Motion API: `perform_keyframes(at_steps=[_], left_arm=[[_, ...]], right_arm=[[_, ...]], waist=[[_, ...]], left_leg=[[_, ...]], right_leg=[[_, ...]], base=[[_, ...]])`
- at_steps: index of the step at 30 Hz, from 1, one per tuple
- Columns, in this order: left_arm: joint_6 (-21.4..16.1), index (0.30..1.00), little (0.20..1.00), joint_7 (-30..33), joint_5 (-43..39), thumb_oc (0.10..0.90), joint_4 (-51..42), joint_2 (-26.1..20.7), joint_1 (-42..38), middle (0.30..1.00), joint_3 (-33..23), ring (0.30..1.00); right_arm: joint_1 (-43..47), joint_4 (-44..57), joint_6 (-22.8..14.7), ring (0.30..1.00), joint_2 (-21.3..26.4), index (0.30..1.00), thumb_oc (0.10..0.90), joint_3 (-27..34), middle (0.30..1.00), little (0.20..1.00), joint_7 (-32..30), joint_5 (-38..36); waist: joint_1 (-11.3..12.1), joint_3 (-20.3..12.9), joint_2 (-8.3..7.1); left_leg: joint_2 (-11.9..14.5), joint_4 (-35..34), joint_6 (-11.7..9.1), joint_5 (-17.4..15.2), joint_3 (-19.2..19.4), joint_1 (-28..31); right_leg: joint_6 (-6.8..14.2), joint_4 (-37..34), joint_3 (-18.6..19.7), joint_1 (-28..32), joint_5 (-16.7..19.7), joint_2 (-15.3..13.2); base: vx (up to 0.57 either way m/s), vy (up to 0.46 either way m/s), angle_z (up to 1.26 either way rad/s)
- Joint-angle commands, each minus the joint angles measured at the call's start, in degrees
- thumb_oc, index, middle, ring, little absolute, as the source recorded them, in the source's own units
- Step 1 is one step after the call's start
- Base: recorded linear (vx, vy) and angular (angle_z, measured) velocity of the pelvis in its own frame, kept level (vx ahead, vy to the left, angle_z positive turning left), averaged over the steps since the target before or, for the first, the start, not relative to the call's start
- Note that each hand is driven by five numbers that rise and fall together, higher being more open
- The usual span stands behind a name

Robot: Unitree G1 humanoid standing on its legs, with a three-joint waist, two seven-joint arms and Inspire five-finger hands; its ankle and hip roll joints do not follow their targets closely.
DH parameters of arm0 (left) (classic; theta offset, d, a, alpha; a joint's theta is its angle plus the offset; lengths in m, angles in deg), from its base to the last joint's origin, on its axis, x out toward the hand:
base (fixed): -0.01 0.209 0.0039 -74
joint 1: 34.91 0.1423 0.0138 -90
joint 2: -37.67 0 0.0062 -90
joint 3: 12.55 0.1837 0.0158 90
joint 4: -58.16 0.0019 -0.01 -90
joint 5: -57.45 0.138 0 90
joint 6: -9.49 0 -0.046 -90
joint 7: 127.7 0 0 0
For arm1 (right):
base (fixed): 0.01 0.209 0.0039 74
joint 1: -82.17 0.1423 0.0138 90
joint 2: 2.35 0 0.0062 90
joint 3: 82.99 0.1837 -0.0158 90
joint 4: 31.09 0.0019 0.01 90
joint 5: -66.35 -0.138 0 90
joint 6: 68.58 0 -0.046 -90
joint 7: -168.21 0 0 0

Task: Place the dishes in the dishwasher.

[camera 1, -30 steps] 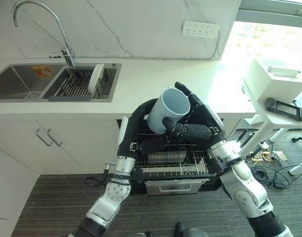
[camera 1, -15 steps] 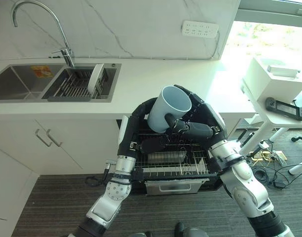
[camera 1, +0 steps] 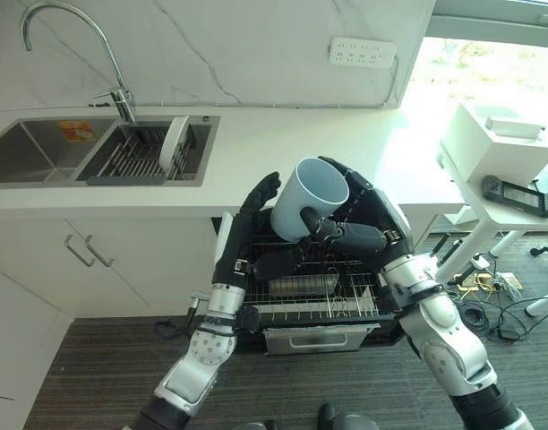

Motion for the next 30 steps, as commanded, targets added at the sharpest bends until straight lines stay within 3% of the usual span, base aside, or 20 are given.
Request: perform_keyframes(at_steps=[1, 13, 18, 24, 27, 30], left_arm=[[-4.7, 0.900, 0.900, 3.7, 0.6, 0.800, -4.2, 0.0, -3.0, 0.900, -3.1, 0.900], [-6.4, 0.900, 0.900, 9.4, 1.5, 0.800, 1.5, -1.2, 2.8, 0.900, -15.2, 0.900], [-5.3, 0.900, 0.900, -1.1, -2.6, 0.800, 1.1, -2.1, 3.2, 0.900, -16.3, 0.900], [4.7, 0.900, 0.900, -18.9, -2.4, 0.800, -0.1, -5.1, 2.6, 0.900, -14.1, 0.900], [16.3, 0.900, 0.900, -32.9, -4.4, 0.800, 1.2, -10.1, -0.4, 0.900, -8.9, 0.900], [24.2, 0.900, 0.900, -39.6, -6.0, 0.800, 1.7, -13.2, -2.7, 0.900, -5.1, 0.900]], right_arm=[[5.2, 2.9, -9.8, 0.300, -1.3, 0.300, 0.400, 5.0, 0.300, 0.300, 0.4, -0.4], [2.2, 2.0, -11.7, 0.300, -0.2, 0.300, 0.400, 9.6, 0.300, 0.300, -0.9, 1.0], [-0.1, 1.1, -10.8, 0.300, 0.9, 0.300, 0.400, 11.1, 0.300, 0.300, -1.3, 3.0], [-3.0, -0.6, -9.6, 0.300, 2.1, 0.300, 0.400, 13.3, 0.300, 0.300, 0.3, 3.6], [-2.2, -0.7, -9.1, 0.300, 4.4, 0.300, 0.400, 13.1, 0.300, 0.300, -0.1, 2.7], [-1.6, -0.9, -9.3, 0.300, 5.7, 0.300, 0.400, 12.4, 0.300, 0.300, -0.1, 2.2]], waist=[[1.5, -4.1, -0.41], [2.3, -4.1, -0.04], [1.8, -4.1, 0.34], [0.5, -3.7, 1.41], [-1.0, -3.3, 2.66], [-2.1, -3.1, 3.46]], left_leg=[[1.4, 2.6, -1.2, -6.2, -2.9, 0.1], [1.6, 2.6, -1.5, -5.7, -3.2, 0.2], [1.6, 2.6, -1.6, -5.7, -3.1, 0.2], [1.8, 2.6, -1.6, -5.7, -2.5, 0.5], [2.1, 2.6, -1.6, -5.9, -1.4, 0.9], [2.2, 2.6, -1.5, -5.9, -0.3, 1.2]], right_leg=[[3.3, -0.6, 0.5, 5.7, -5.5, -0.3], [3.0, -0.6, 0.3, 6.1, -5.6, -0.5], [3.1, -0.6, 0.5, 6.0, -5.7, -0.6], [3.6, -0.6, 0.9, 5.9, -5.5, -0.5], [4.2, -0.6, 1.6, 5.6, -5.2, -0.4], [4.6, -0.6, 2.1, 5.5, -5.0, -0.3]], base=[[0.00, 0.000, 0.00], [0.01, 0.005, 0.01], [0.00, 0.000, 0.00], [0.01, 0.009, -0.01], [-0.01, 0.032, -0.07], [-0.01, 0.032, -0.08]])
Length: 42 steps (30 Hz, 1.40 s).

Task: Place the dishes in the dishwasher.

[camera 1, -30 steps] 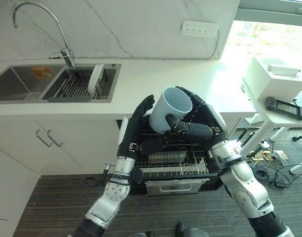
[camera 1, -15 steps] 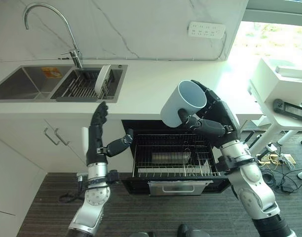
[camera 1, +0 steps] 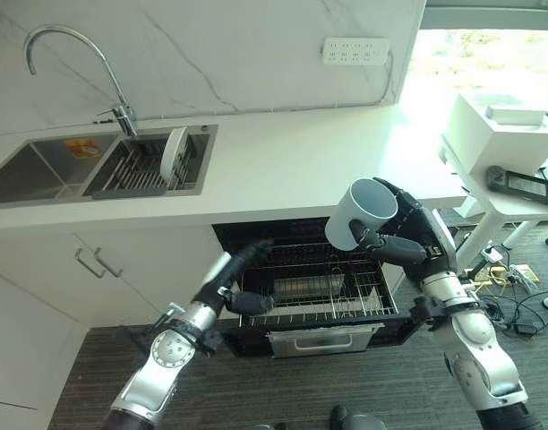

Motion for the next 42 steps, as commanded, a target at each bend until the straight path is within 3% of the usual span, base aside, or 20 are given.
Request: perform_keyframes(at_steps=[1, 3, 9, 16, 28, 36, 41, 42], left_arm=[[5.1, 0.900, 0.900, -6.3, -3.5, 0.800, -3.3, -1.8, -6.9, 0.900, -0.4, 0.900], [8.3, 0.900, 0.900, -8.0, -3.6, 0.800, -2.6, -2.4, -8.5, 0.900, 1.5, 0.900], [11.9, 0.900, 0.900, -9.4, -2.7, 0.800, 1.6, -1.1, -12.4, 0.900, 5.6, 0.900], [7.5, 0.900, 0.900, -3.0, 0.2, 0.800, 12.9, 3.1, -15.7, 0.900, 7.5, 0.900], [5.6, 0.900, 0.900, 2.1, 7.2, 0.800, 29.1, 9.9, -15.0, 0.900, 9.4, 0.900], [8.8, 0.900, 0.900, -8.7, 17.2, 0.800, 33.1, 12.0, -13.5, 0.900, 13.4, 0.900], [12.7, 0.900, 0.900, -21.1, 27.5, 0.800, 33.9, 11.5, -13.0, 0.900, 18.2, 0.900], [12.2, 0.900, 0.900, -26.7, 34.0, 0.800, 31.1, 9.8, -13.4, 0.900, 20.9, 0.900]], right_arm=[[6.1, 4.5, -6.2, 0.300, 1.2, 0.300, 0.400, 3.3, 0.300, 0.300, 0.6, -1.4], [6.4, 4.7, -6.1, 0.300, 1.6, 0.300, 0.400, 2.7, 0.300, 0.300, 0.5, -1.7], [7.5, 4.2, -5.9, 0.300, 1.7, 0.300, 0.400, 1.2, 0.300, 0.300, 1.3, -2.1], [8.9, 4.0, -5.0, 0.300, 0.8, 0.300, 0.400, 0.6, 0.300, 0.300, 2.5, -2.1], [8.8, 4.6, -2.8, 0.300, -0.9, 0.300, 0.400, 0.8, 0.300, 0.300, 5.1, -2.2], [8.2, 5.5, -1.5, 0.300, -1.5, 0.300, 0.400, 0.8, 0.300, 0.300, 6.3, -1.8], [9.6, 5.5, -0.2, 0.300, -0.8, 0.300, 0.400, 0.5, 0.300, 0.300, 6.3, -2.4], [10.2, 5.3, 0.4, 0.300, -0.1, 0.300, 0.400, 0.0, 0.300, 0.300, 6.5, -2.4]], waist=[[-0.1, -3.0, -0.06], [-0.6, -3.0, 0.24], [-2.0, -3.1, 0.55], [-3.1, -3.4, 0.18], [-4.4, -4.0, -0.30], [-5.1, -3.9, -0.44], [-5.3, -3.5, -0.45], [-5.3, -3.2, -0.31]], left_leg=[[2.2, 3.0, -1.3, -5.7, -0.7, 0.2], [2.3, 3.0, -1.2, -5.7, -0.1, 0.2], [2.6, 3.0, -1.0, -5.9, 1.2, 0.4], [2.9, 3.0, -0.9, -6.0, 2.3, 0.8], [3.4, 3.0, -1.0, -6.3, 3.5, 1.3], [3.7, 3.0, -0.9, -6.5, 4.2, 1.5], [3.7, 3.0, -0.8, -6.5, 4.3, 1.5], [3.7, 3.0, -0.9, -6.4, 4.4, 1.4]], right_leg=[[4.7, -1.1, 1.6, 5.1, -4.3, -0.4], [4.9, -1.1, 1.9, 4.9, -4.3, -0.3], [5.0, -1.1, 3.1, 4.6, -4.2, 0.1], [4.8, -1.1, 4.0, 4.7, -4.3, 0.7], [4.5, -1.1, 5.2, 4.8, -4.7, 1.5], [4.6, -1.1, 5.3, 4.7, -4.8, 1.5], [4.7, -1.1, 5.1, 4.6, -4.9, 1.6], [4.7, -1.1, 5.1, 4.5, -4.9, 1.6]], base=[[-0.01, 0.022, -0.24], [-0.01, 0.011, -0.19], [-0.01, 0.004, -0.06], [0.00, -0.012, -0.13], [0.01, -0.009, -0.06], [0.00, -0.001, -0.02], [0.00, 0.000, -0.01], [-0.01, 0.003, -0.05]])
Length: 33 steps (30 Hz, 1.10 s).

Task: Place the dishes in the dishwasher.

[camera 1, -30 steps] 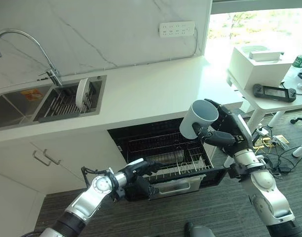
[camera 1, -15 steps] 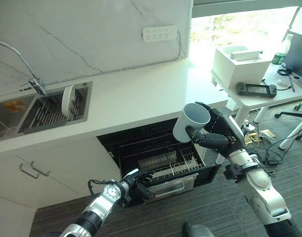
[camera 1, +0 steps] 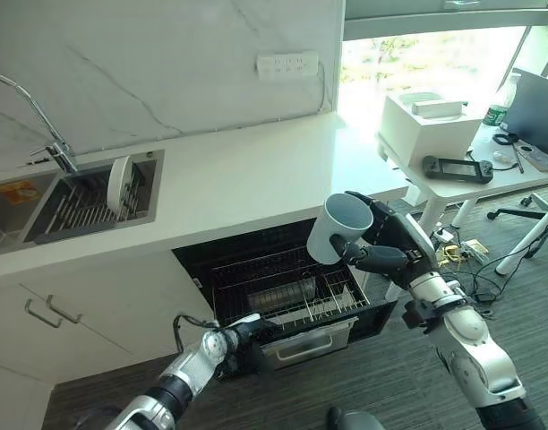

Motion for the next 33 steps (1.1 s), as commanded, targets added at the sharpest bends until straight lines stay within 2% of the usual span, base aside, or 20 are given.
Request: perform_keyframes(at_steps=[1, 3, 6, 8, 11, 12, 17, 21, 22, 23, 24, 26, 27, 28, 30, 31, 33], left_arm=[[0.5, 0.900, 0.900, -14.3, 8.6, 0.800, -1.7, -1.4, 3.2, 0.900, 5.7, 0.900], [2.7, 0.900, 0.900, -20.8, 11.6, 0.800, -8.2, -4.2, 2.4, 0.900, 7.5, 0.900], [4.0, 0.900, 0.900, -28.4, 15.5, 0.800, -13.5, -6.7, 2.2, 0.900, 8.6, 0.900], [4.3, 0.900, 0.900, -31.7, 16.9, 0.800, -15.2, -7.6, 2.4, 0.900, 9.0, 0.900], [7.5, 0.900, 0.900, -38.7, 18.6, 0.800, -16.7, -8.1, 2.4, 0.900, 10.2, 0.900], [9.5, 0.900, 0.900, -42.9, 17.6, 0.800, -17.4, -8.0, 2.4, 0.900, 10.5, 0.900], [11.3, 0.900, 0.900, -45.1, 16.6, 0.800, -18.5, -7.8, 2.8, 0.900, 11.1, 0.900], [11.9, 0.900, 0.900, -37.9, 10.0, 0.800, -19.5, -8.0, 2.8, 0.900, 9.7, 0.900], [11.7, 0.900, 0.900, -34.2, 7.8, 0.800, -20.0, -8.1, 2.9, 0.900, 8.7, 0.900], [11.4, 0.900, 0.900, -26.8, 3.9, 0.800, -21.1, -8.3, 3.1, 0.900, 6.4, 0.900], [9.9, 0.900, 0.900, -17.8, -1.4, 0.800, -22.1, -8.8, 3.5, 0.900, 3.5, 0.900], [6.8, 0.900, 0.900, -8.3, -10.3, 0.800, -23.4, -10.1, 4.6, 0.900, -3.1, 0.900], [5.7, 0.900, 0.900, -6.3, -13.4, 0.800, -23.5, -10.4, 5.0, 0.900, -5.2, 0.900], [3.0, 0.900, 0.900, -1.8, -20.4, 0.800, -24.1, -10.7, 5.3, 0.900, -8.9, 0.900], [-0.2, 0.900, 0.900, 2.3, -26.9, 0.800, -23.2, -10.4, 4.4, 0.900, -12.5, 0.900], [-3.4, 0.900, 0.900, 6.3, -31.9, 0.800, -22.8, -9.1, 4.8, 0.900, -16.0, 0.900], [-7.1, 0.900, 0.900, 10.3, -34.7, 0.800, -23.1, -6.7, 6.3, 0.900, -18.7, 0.900]], right_arm=[[8.6, 5.2, -4.6, 0.300, -0.4, 0.300, 0.400, 3.0, 0.300, 0.300, 0.9, -2.4], [8.7, 5.4, -4.6, 0.300, 0.4, 0.300, 0.400, 3.0, 0.300, 0.300, 0.4, -2.5], [8.9, 5.2, -4.7, 0.300, 0.8, 0.300, 0.400, 3.2, 0.300, 0.300, -0.2, -2.4], [9.0, 5.1, -4.6, 0.300, 0.9, 0.300, 0.400, 3.4, 0.300, 0.300, -0.3, -2.4], [9.1, 5.1, -4.1, 0.300, 1.0, 0.300, 0.400, 3.3, 0.300, 0.300, -0.8, -2.3], [9.2, 5.3, -3.6, 0.300, 1.1, 0.300, 0.400, 3.2, 0.300, 0.300, -1.1, -2.4], [9.3, 4.8, -3.2, 0.300, 0.7, 0.300, 0.400, 2.9, 0.300, 0.300, -1.0, -1.5], [9.0, 4.4, -3.0, 0.300, 0.9, 0.300, 0.400, 2.7, 0.300, 0.300, -1.3, -0.9], [8.8, 4.2, -3.1, 0.300, 1.0, 0.300, 0.400, 2.6, 0.300, 0.300, -1.4, -0.6], [7.9, 4.1, -3.3, 0.300, 1.5, 0.300, 0.400, 2.8, 0.300, 0.300, -1.3, -0.5], [6.6, 3.8, -3.6, 0.300, 1.7, 0.300, 0.400, 3.2, 0.300, 0.300, -0.7, -0.2], [4.3, 2.5, -4.0, 0.300, 2.1, 0.300, 0.400, 4.6, 0.300, 0.300, 0.2, 1.0], [3.8, 1.8, -4.3, 0.300, 2.2, 0.300, 0.400, 4.8, 0.300, 0.300, 0.5, 1.4], [3.4, 0.1, -4.7, 0.300, 2.4, 0.300, 0.400, 4.9, 0.300, 0.300, 0.3, 3.0], [3.8, -2.1, -5.1, 0.300, 2.5, 0.300, 0.400, 4.7, 0.300, 0.300, 0.0, 4.9], [4.1, -3.7, -5.3, 0.300, 2.5, 0.300, 0.400, 4.7, 0.300, 0.300, -0.1, 7.1], [4.4, -4.8, -4.7, 0.300, 2.3, 0.300, 0.400, 4.8, 0.300, 0.300, -0.7, 9.2]], waist=[[-0.6, -1.6, 0.13], [-0.4, -1.2, 0.39], [0.2, -0.8, 0.50], [0.3, -0.7, 0.49], [0.5, -0.8, 0.42], [0.5, -1.0, 0.43], [0.5, -1.1, 0.51], [0.8, -1.2, 0.50], [1.0, -1.2, 0.47], [1.3, -1.2, 0.42], [1.6, -1.1, 0.37], [2.4, -0.9, 0.20], [2.7, -0.9, 0.11], [3.2, -0.9, -0.04], [3.8, -0.9, -0.21], [4.3, -1.0, -0.46], [4.9, -0.9, -0.80]], left_leg=[[2.4, 3.4, -1.0, -5.1, -1.1, -1.4], [2.3, 3.4, -0.9, -5.0, -1.3, -1.7], [2.1, 3.4, -1.0, -5.0, -1.7, -2.0], [2.0, 3.4, -1.0, -5.0, -1.9, -2.1], [1.9, 3.4, -1.0, -5.0, -2.0, -2.3], [1.9, 3.4, -1.1, -5.0, -2.1, -2.5], [2.0, 3.4, -1.1, -5.0, -2.1, -2.8], [1.9, 3.4, -1.2, -4.9, -2.2, -3.0], [2.0, 3.4, -1.2, -4.8, -2.2, -3.1], [2.0, 3.4, -1.2, -4.8, -2.3, -3.1], [2.0, 3.4, -1.3, -4.6, -2.4, -3.1], [1.9, 3.4, -1.4, -4.2, -2.8, -3.3], [1.9, 3.4, -1.5, -4.1, -2.9, -3.4], [1.8, 3.4, -1.6, -3.9, -3.2, -3.5], [1.7, 3.4, -1.7, -3.8, -3.7, -3.3], [1.7, 3.4, -1.8, -3.8, -4.2, -3.2], [1.6, 3.4, -1.9, -3.8, -4.9, -3.1]], right_leg=[[4.3, 0.3, -0.1, 3.6, -6.2, -0.6], [4.4, 0.3, -0.3, 3.5, -6.2, -0.7], [4.4, 0.3, -0.8, 3.4, -6.2, -0.9], [4.5, 0.3, -1.1, 3.5, -6.2, -1.0], [4.5, 0.3, -1.5, 3.4, -6.4, -1.1], [4.4, 0.3, -1.6, 3.2, -6.5, -1.1], [4.4, 0.3, -1.8, 3.1, -6.6, -1.1], [4.3, 0.3, -2.0, 3.0, -6.6, -1.1], [4.3, 0.3, -2.1, 3.0, -6.6, -1.1], [4.2, 0.3, -2.3, 3.1, -6.6, -1.2], [4.2, 0.3, -2.6, 3.2, -6.5, -1.3], [4.2, 0.3, -3.2, 3.4, -6.3, -1.7], [4.2, 0.3, -3.4, 3.4, -6.1, -1.7], [4.2, 0.3, -3.6, 3.6, -6.0, -1.9], [4.1, 0.3, -4.0, 4.0, -5.9, -2.1], [4.0, 0.3, -4.4, 4.3, -5.9, -2.2], [3.7, 0.3, -4.7, 4.6, -6.0, -2.4]], base=[[-0.01, 0.004, -0.04], [-0.02, 0.006, -0.01], [-0.03, 0.004, -0.01], [-0.01, -0.002, 0.03], [-0.01, -0.011, 0.12], [-0.01, -0.008, 0.05], [0.00, 0.000, 0.00], [0.00, 0.000, 0.00], [0.00, 0.000, 0.00], [0.00, 0.000, 0.00], [0.00, 0.000, 0.00], [-0.01, -0.009, 0.07], [0.02, -0.010, 0.11], [0.06, -0.002, 0.15], [0.07, -0.006, 0.26], [0.06, -0.010, 0.28], [0.08, -0.009, 0.21]])
